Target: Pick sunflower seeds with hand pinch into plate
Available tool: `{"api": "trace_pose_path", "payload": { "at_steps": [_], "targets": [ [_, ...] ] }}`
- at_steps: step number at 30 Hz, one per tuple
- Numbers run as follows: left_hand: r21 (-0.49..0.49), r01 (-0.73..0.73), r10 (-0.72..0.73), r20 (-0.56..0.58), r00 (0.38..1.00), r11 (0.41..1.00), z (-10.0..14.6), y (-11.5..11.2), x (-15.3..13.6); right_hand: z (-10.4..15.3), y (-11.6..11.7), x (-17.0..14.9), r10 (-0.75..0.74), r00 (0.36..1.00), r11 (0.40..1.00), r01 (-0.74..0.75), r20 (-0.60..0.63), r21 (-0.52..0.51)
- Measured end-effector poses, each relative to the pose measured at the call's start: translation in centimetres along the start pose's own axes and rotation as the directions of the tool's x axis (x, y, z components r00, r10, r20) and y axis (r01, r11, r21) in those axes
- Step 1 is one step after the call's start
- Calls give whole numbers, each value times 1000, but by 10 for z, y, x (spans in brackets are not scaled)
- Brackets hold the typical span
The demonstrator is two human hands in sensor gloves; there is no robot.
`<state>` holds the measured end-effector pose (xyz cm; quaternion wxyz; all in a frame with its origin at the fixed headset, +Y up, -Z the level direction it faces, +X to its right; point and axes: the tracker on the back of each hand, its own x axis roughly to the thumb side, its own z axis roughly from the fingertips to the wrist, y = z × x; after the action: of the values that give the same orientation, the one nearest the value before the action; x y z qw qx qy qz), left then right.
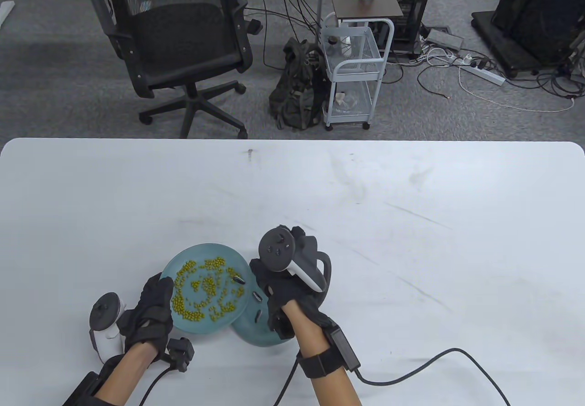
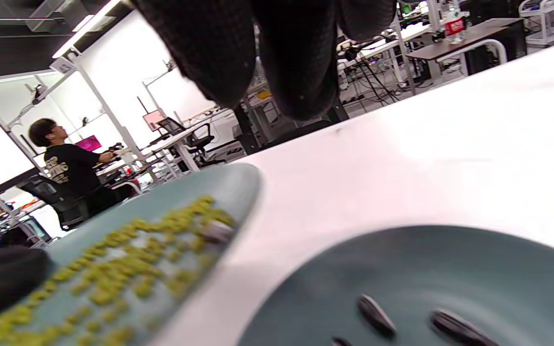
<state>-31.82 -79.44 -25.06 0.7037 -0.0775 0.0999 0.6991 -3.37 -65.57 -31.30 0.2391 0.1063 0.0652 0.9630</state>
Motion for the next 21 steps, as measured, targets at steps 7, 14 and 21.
{"api": "trace_pose_path", "payload": {
  "at_steps": [7,14,21],
  "targets": [
    [-4,3,-3,-10,1000,1000,1,-1,-1,-12,18,41,77,996,995,-79,39,65],
    [22,36,-36,8,999,999,1,0,2,-23,54,40,164,986,969,-163,15,184],
    [24,28,-28,11,1000,999,2,0,2,-23,59,43,165,985,964,-170,38,204]
  ]
}}
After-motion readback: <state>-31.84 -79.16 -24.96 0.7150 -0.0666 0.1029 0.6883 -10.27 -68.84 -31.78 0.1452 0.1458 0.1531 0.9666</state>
